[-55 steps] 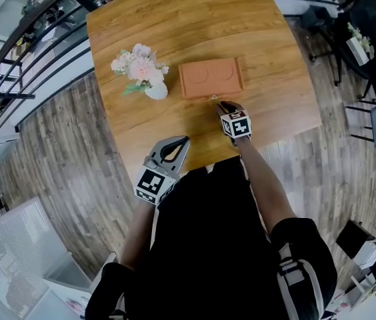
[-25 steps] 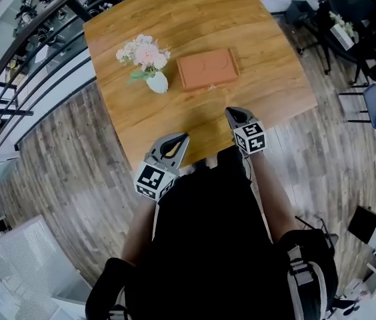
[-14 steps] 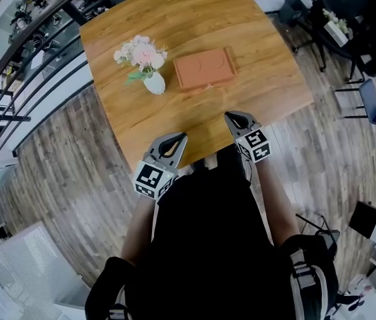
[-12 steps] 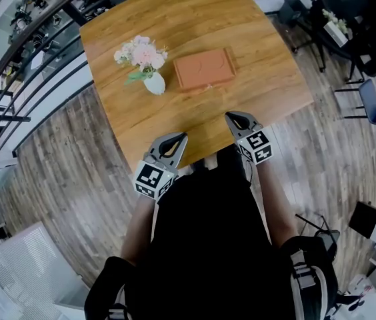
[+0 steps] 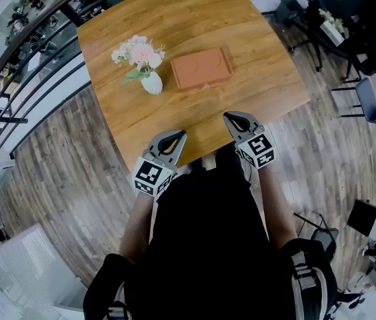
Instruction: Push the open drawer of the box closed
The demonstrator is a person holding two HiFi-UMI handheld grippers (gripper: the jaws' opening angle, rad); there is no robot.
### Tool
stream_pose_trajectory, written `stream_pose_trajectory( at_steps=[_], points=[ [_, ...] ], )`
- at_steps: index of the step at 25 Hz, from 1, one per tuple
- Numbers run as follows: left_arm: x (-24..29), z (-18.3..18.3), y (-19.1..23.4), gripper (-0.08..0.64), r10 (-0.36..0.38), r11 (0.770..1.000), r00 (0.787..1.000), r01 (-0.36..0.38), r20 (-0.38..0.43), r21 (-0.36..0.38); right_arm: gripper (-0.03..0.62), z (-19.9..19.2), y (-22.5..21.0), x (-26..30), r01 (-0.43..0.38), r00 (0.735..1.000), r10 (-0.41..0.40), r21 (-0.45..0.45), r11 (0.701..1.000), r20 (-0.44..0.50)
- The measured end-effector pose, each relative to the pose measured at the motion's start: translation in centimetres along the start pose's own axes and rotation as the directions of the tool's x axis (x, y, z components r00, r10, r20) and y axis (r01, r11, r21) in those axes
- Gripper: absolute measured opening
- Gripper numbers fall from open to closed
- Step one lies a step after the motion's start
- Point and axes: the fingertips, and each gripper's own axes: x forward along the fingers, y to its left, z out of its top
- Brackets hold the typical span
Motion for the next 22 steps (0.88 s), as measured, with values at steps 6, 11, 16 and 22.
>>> stream_pose_trajectory(
  at_steps=[6, 11, 16, 22],
  points=[
    [0.3, -0.1, -0.1, 0.023, 0.002, 1.0, 1.0, -0.002, 0.005, -0.004, 0.014, 0.0, 1.0, -0.5, -0.02, 1.0, 0.02, -0.037, 0.999, -0.013],
    [0.7, -0.1, -0.2, 0.023, 0.004, 1.0, 1.0, -0.004, 0.006, -0.002, 0.014, 0.4, 1.7, -1.0, -0.037, 0.999, 0.037, -0.079, 0.996, -0.011],
    [1.1, 0.1, -0.4, 0.023, 0.0, 1.0, 1.0, 0.0, 0.005, 0.003, 0.014, 0.0, 1.8, -1.5, -0.041, 0.999, 0.04, -0.078, 0.996, -0.01],
    [1.4, 0.2, -0.8, 0.023, -0.01, 1.0, 1.0, 0.01, 0.005, 0.005, 0.014, 0.0, 1.8, -1.8, -0.034, 0.999, 0.034, -0.068, 0.997, -0.009]
  ],
)
